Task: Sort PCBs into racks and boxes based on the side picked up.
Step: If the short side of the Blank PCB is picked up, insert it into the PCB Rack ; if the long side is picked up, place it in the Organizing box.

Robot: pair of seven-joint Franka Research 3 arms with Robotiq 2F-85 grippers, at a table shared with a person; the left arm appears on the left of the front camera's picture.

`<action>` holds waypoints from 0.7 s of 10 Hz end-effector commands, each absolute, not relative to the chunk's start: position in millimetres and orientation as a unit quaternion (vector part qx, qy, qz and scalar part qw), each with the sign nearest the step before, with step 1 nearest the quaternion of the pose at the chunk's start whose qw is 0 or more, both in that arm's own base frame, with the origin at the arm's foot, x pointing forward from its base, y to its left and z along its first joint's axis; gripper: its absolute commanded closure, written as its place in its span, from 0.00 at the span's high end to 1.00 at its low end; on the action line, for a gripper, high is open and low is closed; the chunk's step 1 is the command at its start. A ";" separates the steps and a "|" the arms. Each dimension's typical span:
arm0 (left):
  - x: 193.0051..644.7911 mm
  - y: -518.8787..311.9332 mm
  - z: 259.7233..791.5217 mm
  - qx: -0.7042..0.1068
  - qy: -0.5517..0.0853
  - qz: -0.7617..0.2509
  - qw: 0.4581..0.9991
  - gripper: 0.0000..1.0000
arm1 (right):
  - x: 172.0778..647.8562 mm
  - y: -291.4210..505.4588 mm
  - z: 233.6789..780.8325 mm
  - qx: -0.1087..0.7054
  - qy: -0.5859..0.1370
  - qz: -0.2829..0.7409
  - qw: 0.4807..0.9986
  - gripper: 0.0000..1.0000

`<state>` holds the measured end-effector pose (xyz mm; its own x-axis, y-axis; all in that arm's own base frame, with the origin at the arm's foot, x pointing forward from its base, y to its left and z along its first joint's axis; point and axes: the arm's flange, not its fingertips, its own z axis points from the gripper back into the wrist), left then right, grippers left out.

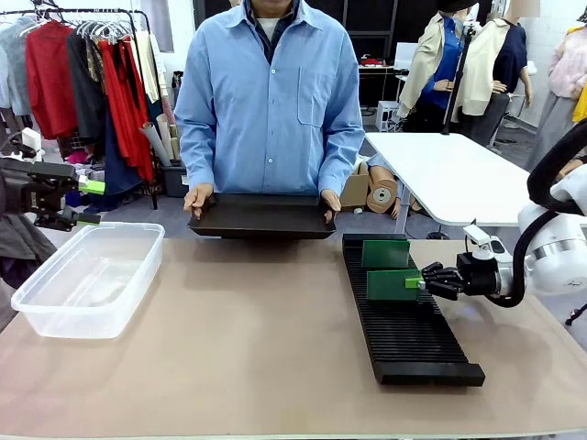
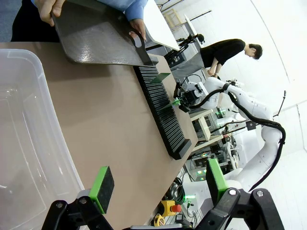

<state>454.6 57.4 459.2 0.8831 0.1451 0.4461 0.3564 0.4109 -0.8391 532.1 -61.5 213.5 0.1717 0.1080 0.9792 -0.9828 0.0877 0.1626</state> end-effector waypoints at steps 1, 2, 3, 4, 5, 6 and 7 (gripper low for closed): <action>453.3 57.1 460.5 -0.540 -0.234 -0.066 0.806 1.00 | 543.3 -60.7 190.8 0.483 -0.434 0.460 0.606 0.00; 453.3 57.1 460.5 -0.540 -0.234 -0.066 0.806 1.00 | 544.3 -62.2 186.4 0.486 -0.433 0.455 0.607 0.00; 453.3 57.1 460.5 -0.540 -0.234 -0.066 0.806 1.00 | 544.3 -63.8 183.9 0.485 -0.436 0.445 0.613 0.00; 453.3 57.1 460.5 -0.540 -0.234 -0.066 0.806 1.00 | 544.3 -66.0 183.5 0.486 -0.437 0.442 0.614 0.00; 453.3 57.1 460.5 -0.540 -0.234 -0.066 0.806 1.00 | 543.6 -68.3 184.3 0.486 -0.439 0.439 0.615 0.00; 453.3 57.1 460.5 -0.540 -0.234 -0.066 0.806 1.00 | 542.5 -70.2 186.6 0.488 -0.440 0.434 0.616 0.00; 453.3 57.1 460.5 -0.540 -0.234 -0.066 0.806 1.00 | 542.0 -71.1 189.6 0.487 -0.443 0.433 0.615 0.00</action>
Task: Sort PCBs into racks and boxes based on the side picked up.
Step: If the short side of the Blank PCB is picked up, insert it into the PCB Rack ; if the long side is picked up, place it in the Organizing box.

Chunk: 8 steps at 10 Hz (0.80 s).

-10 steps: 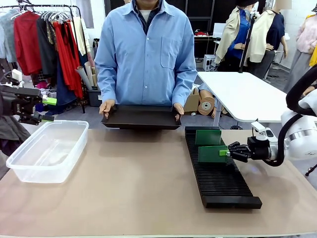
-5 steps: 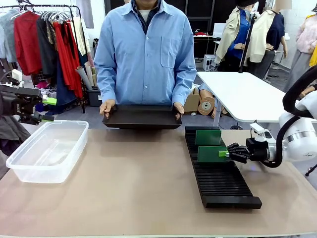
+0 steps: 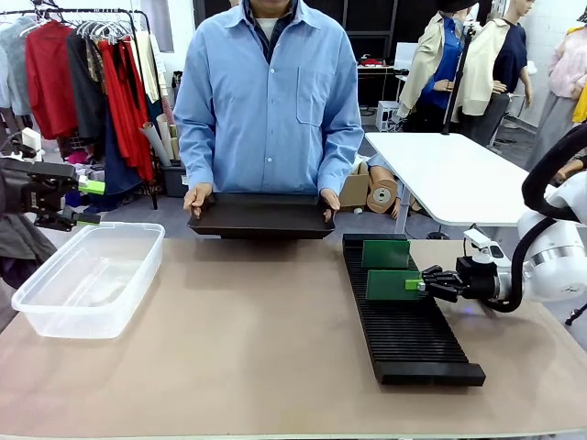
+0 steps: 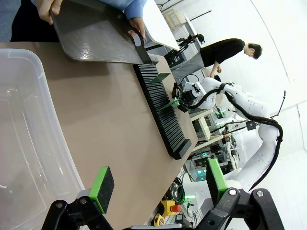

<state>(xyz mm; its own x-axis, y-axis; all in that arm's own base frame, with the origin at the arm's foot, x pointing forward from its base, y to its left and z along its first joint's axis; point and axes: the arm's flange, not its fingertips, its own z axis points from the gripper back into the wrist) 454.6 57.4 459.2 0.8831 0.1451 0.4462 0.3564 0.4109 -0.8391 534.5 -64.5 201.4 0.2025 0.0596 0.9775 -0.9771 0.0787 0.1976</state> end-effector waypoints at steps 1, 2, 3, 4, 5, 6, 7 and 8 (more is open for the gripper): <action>453.3 57.1 460.5 -0.540 -0.234 -0.066 0.806 1.00 | 541.7 -71.1 192.2 0.484 -0.442 0.434 0.618 0.00; 453.3 57.1 460.5 -0.540 -0.234 -0.066 0.806 1.00 | 541.4 -70.7 194.0 0.487 -0.439 0.433 0.619 0.11; 453.3 57.1 460.5 -0.540 -0.234 -0.066 0.806 1.00 | 541.7 -71.1 195.0 0.488 -0.443 0.429 0.618 0.31; 453.3 57.1 460.5 -0.540 -0.234 -0.066 0.806 1.00 | 541.4 -71.4 196.1 0.490 -0.443 0.426 0.618 0.51; 453.3 57.1 460.5 -0.540 -0.234 -0.066 0.806 1.00 | 541.2 -72.7 197.7 0.496 -0.447 0.420 0.615 0.70; 453.3 57.1 460.5 -0.540 -0.234 -0.066 0.806 1.00 | 541.1 -73.6 198.8 0.498 -0.449 0.417 0.614 0.90; 453.3 57.1 460.5 -0.540 -0.234 -0.066 0.806 1.00 | 540.9 -75.0 200.2 0.500 -0.453 0.413 0.612 1.00; 453.3 57.1 460.5 -0.540 -0.234 -0.066 0.806 1.00 | 540.9 -76.4 201.2 0.501 -0.454 0.411 0.612 1.00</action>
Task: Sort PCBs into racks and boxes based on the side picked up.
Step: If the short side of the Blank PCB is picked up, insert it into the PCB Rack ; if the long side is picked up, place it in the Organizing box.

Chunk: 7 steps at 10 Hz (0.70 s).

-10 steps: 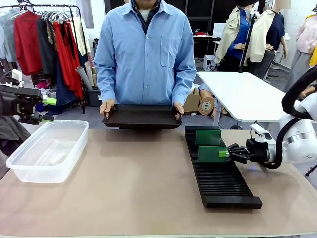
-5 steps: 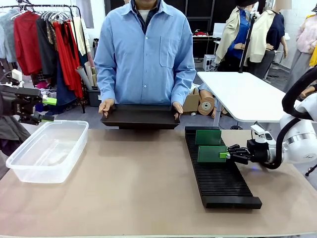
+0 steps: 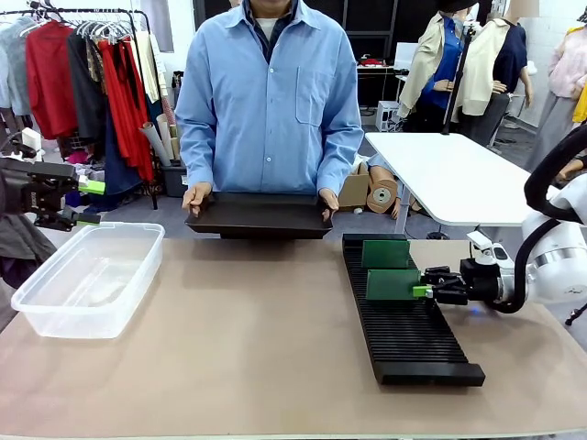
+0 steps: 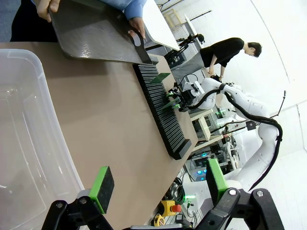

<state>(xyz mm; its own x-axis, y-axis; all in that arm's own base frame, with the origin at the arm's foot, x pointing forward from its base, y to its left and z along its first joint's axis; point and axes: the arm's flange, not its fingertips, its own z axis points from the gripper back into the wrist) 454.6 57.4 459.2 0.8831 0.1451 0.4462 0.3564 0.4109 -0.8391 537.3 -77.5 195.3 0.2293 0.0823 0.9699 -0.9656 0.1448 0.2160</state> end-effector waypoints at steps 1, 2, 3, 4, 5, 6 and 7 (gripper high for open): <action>453.3 57.1 460.5 -0.540 -0.234 -0.066 0.806 1.00 | 541.0 -77.5 202.0 0.502 -0.453 0.411 0.611 1.00; 453.3 57.1 460.5 -0.540 -0.234 -0.066 0.806 1.00 | 541.1 -78.6 203.3 0.502 -0.454 0.410 0.612 1.00; 453.3 57.1 460.5 -0.540 -0.234 -0.066 0.806 1.00 | 540.8 -79.4 205.1 0.501 -0.456 0.409 0.611 1.00; 453.3 57.1 460.5 -0.540 -0.234 -0.066 0.806 1.00 | 540.5 -80.3 206.6 0.501 -0.458 0.407 0.611 1.00; 453.3 57.1 460.5 -0.540 -0.234 -0.066 0.806 1.00 | 539.3 -81.5 208.5 0.504 -0.461 0.405 0.608 1.00; 453.3 57.1 460.5 -0.540 -0.234 -0.066 0.806 1.00 | 537.1 -82.4 211.2 0.503 -0.464 0.405 0.606 1.00; 453.3 57.1 460.5 -0.540 -0.234 -0.066 0.806 1.00 | 536.1 -83.1 213.2 0.502 -0.467 0.405 0.605 1.00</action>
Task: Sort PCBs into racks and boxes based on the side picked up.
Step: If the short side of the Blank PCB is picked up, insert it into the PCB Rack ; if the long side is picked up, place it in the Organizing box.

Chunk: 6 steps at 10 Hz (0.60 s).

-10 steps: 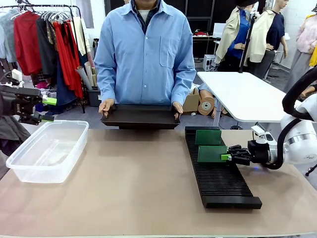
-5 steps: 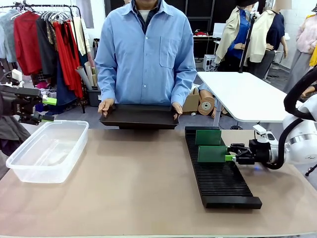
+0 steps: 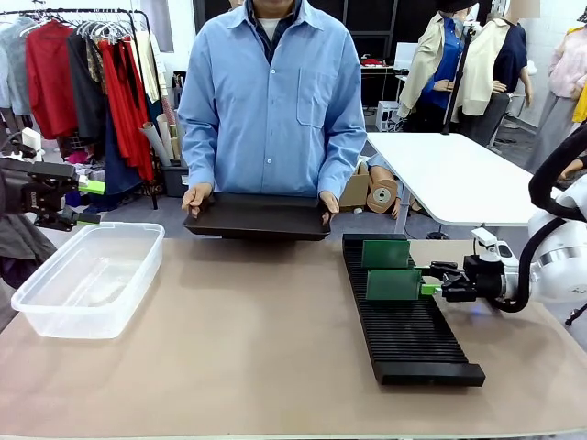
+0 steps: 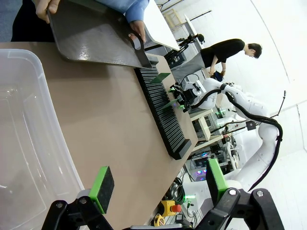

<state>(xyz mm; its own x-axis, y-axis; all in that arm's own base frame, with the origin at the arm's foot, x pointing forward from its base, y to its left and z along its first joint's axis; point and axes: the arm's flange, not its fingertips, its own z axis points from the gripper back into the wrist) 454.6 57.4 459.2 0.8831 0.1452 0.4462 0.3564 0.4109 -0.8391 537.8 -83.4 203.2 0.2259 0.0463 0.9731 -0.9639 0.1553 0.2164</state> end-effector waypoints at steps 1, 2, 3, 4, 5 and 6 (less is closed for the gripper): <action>453.3 57.1 460.5 -0.540 -0.234 -0.066 0.806 1.00 | 535.8 -84.0 214.2 0.494 -0.486 0.413 0.591 1.00; 453.3 57.1 460.5 -0.540 -0.234 -0.066 0.806 1.00 | 537.8 -83.4 203.2 0.498 -0.461 0.418 0.604 1.00; 453.3 57.1 460.5 -0.540 -0.234 -0.066 0.806 1.00 | 537.8 -83.4 203.2 0.498 -0.461 0.418 0.604 1.00; 453.3 57.1 460.5 -0.540 -0.234 -0.066 0.806 1.00 | 537.8 -83.4 203.2 0.498 -0.461 0.418 0.604 1.00; 453.3 57.1 460.5 -0.540 -0.234 -0.066 0.806 1.00 | 537.8 -83.4 203.2 0.498 -0.461 0.418 0.604 1.00; 453.3 57.1 460.5 -0.540 -0.234 -0.066 0.806 1.00 | 537.8 -83.4 203.2 0.498 -0.461 0.418 0.604 1.00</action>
<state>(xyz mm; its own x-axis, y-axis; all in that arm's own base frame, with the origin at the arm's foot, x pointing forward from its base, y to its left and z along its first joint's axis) 454.6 57.4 459.2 0.8831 0.1452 0.4462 0.3564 0.4109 -0.8391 536.7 -85.0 201.0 0.2271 0.0391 0.9731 -0.9633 0.1561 0.2185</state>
